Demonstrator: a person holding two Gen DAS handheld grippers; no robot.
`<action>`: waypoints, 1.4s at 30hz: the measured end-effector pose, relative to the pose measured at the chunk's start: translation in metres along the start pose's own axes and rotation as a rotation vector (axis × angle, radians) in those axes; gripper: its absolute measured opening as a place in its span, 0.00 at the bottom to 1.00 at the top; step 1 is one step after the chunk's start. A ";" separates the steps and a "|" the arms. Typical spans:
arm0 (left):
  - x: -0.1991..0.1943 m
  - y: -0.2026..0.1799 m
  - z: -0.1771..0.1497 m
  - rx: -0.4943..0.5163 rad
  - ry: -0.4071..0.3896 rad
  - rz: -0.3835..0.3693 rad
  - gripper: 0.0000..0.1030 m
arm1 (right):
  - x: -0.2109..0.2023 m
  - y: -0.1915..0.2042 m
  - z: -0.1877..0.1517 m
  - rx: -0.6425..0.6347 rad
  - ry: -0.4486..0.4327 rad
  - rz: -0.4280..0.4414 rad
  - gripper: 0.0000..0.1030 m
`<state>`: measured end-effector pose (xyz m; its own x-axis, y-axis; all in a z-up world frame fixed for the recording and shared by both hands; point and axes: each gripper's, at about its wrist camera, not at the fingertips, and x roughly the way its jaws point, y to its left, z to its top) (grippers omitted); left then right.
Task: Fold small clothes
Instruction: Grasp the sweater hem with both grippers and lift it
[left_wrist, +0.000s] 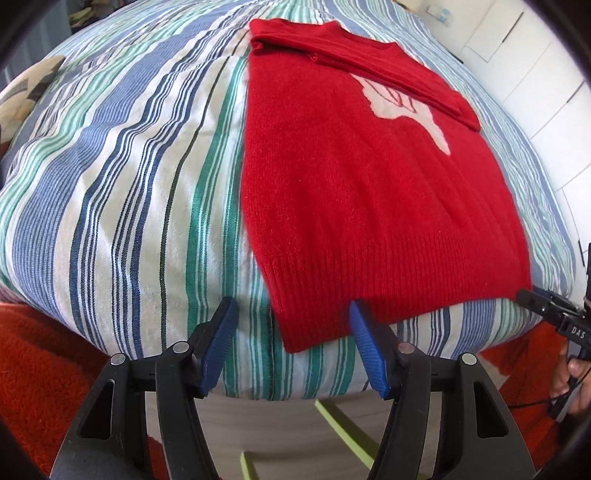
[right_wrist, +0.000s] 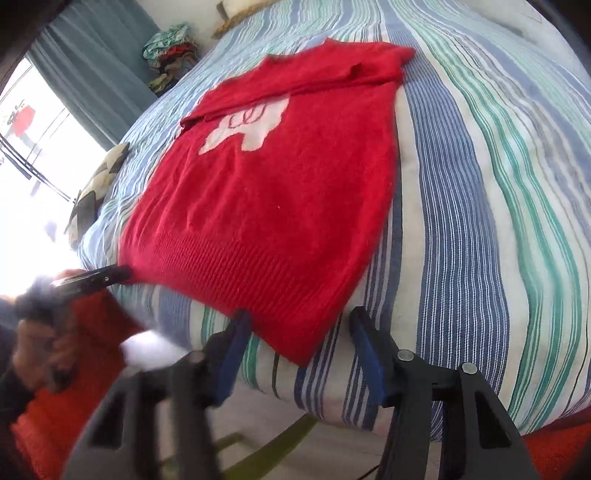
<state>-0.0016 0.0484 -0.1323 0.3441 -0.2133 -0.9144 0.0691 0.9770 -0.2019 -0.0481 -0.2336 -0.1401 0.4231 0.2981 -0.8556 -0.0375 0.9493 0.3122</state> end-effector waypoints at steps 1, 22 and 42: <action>-0.001 0.001 0.000 -0.005 0.000 -0.008 0.62 | 0.002 -0.001 -0.002 0.007 0.006 0.007 0.45; -0.015 0.023 -0.012 -0.095 0.046 -0.114 0.03 | -0.009 -0.028 -0.008 0.178 -0.020 0.164 0.05; 0.005 0.029 -0.002 -0.175 0.074 -0.228 0.03 | -0.009 -0.039 -0.007 0.224 -0.026 0.298 0.11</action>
<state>0.0005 0.0755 -0.1429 0.2681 -0.4335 -0.8603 -0.0281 0.8891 -0.4568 -0.0562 -0.2730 -0.1475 0.4462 0.5526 -0.7040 0.0357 0.7750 0.6309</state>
